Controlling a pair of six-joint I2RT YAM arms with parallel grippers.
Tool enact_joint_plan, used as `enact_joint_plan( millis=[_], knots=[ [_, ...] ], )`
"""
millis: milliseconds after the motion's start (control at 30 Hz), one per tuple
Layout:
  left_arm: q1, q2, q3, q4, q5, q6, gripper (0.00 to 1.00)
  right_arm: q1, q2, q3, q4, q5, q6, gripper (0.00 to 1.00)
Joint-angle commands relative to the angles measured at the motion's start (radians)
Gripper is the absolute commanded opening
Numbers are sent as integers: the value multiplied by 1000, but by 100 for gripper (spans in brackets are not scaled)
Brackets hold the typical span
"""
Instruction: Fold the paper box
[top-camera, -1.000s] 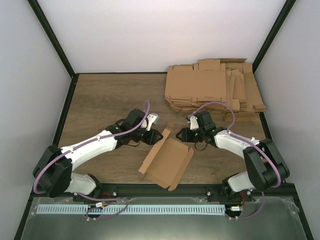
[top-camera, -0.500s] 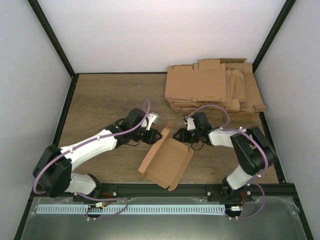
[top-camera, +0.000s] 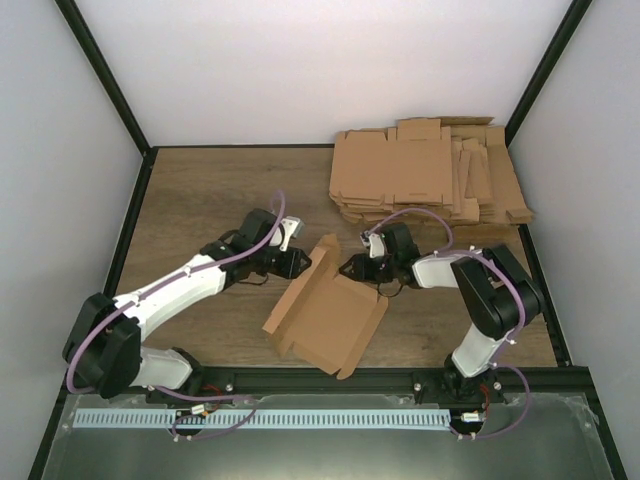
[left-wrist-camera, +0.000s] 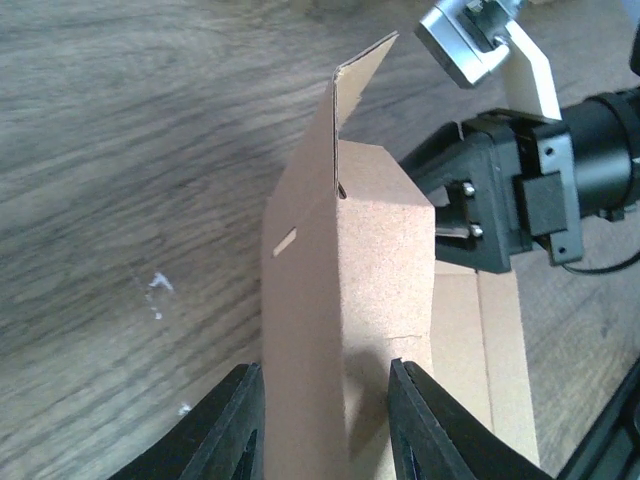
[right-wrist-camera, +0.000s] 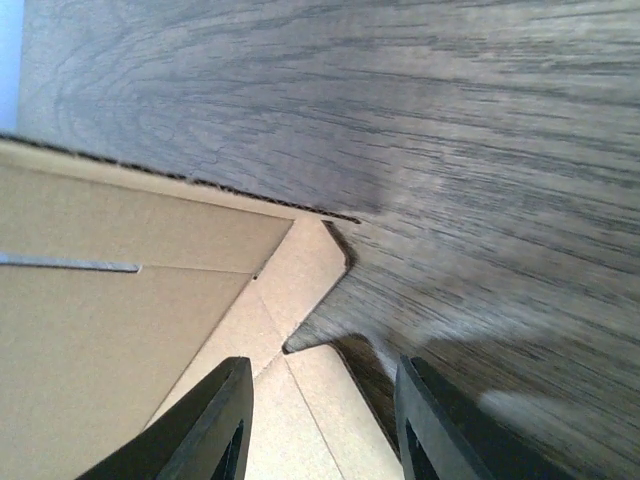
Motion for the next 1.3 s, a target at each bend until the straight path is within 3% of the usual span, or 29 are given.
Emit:
enact_joint_plan(
  millis=[0, 267, 433, 533, 867, 1067, 1267],
  knots=[
    [43, 13, -9, -85, -22, 1, 37, -4, 43, 41, 20, -26, -9, 43],
    [55, 3, -9, -82, 0, 7, 40, 2, 86, 88, -1, 26, 21, 43],
    [60, 5, -15, -87, -6, -2, 40, 3, 87, 93, -19, 77, 34, 57],
    [75, 0, -22, -90, -10, -14, 40, 4, 96, 81, 13, 49, 13, 58],
    [98, -9, -40, -78, 9, -25, 40, 5, 162, 82, 95, -105, 34, 49],
    [98, -13, -45, -67, 38, -21, 41, 5, 109, 79, 25, -72, 1, 48],
    [98, 2, -57, -35, 123, -32, 48, 5, 106, 89, 34, -69, -57, 32]
  ],
)
